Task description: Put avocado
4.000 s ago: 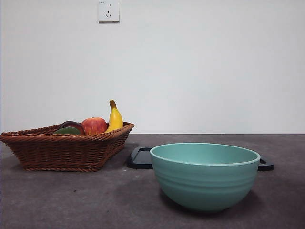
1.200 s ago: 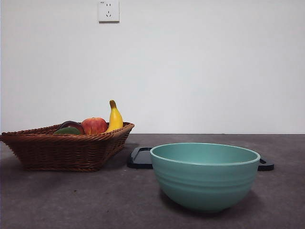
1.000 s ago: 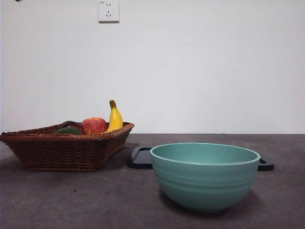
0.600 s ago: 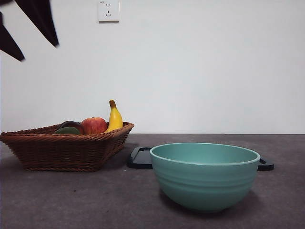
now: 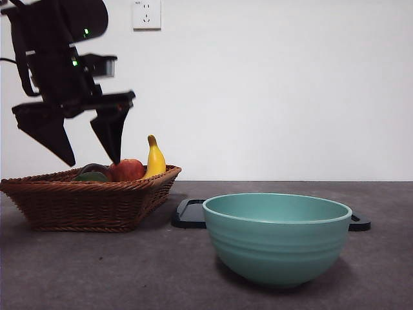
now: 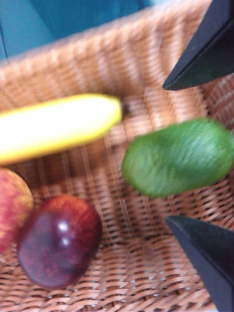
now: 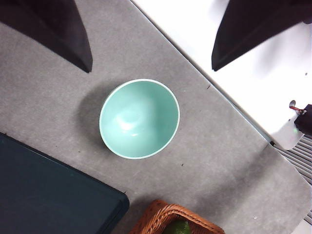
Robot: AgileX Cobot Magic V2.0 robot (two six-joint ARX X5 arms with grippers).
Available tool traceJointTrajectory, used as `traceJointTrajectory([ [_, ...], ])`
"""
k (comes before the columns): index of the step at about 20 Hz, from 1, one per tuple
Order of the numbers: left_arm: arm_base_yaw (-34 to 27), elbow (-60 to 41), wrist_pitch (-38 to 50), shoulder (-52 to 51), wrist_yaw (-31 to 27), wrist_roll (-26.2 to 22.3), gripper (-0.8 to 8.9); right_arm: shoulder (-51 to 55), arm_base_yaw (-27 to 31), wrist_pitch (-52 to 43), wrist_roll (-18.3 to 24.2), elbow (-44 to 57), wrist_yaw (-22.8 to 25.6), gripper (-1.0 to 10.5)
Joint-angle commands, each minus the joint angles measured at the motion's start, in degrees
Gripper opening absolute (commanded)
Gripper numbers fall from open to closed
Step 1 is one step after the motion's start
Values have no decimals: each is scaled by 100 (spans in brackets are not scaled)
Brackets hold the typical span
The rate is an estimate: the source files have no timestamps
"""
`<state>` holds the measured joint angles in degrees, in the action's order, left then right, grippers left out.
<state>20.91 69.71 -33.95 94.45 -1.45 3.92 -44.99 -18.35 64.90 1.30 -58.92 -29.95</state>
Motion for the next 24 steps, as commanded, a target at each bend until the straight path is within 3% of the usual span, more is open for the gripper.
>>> traceJointTrajectory([
  [1,33,129,118,323,-31,22,405,-26,-28,-59,39,-107,-2,393],
  [6,48,129,278,726,-57,24,396,-26,-28,-79,37,-107,-2,392],
  [12,55,129,203,859,-116,46,167,-26,-28,-81,39,-107,-2,392],
  [17,83,131,109,118,-111,44,153,-26,-28,-83,39,-107,-2,392],
  [21,678,131,-348,-1207,560,2,153,-26,-28,-168,39,-107,0,393],
  [24,1718,131,-409,-1469,824,-2,153,-26,-28,-181,37,-107,2,392],
])
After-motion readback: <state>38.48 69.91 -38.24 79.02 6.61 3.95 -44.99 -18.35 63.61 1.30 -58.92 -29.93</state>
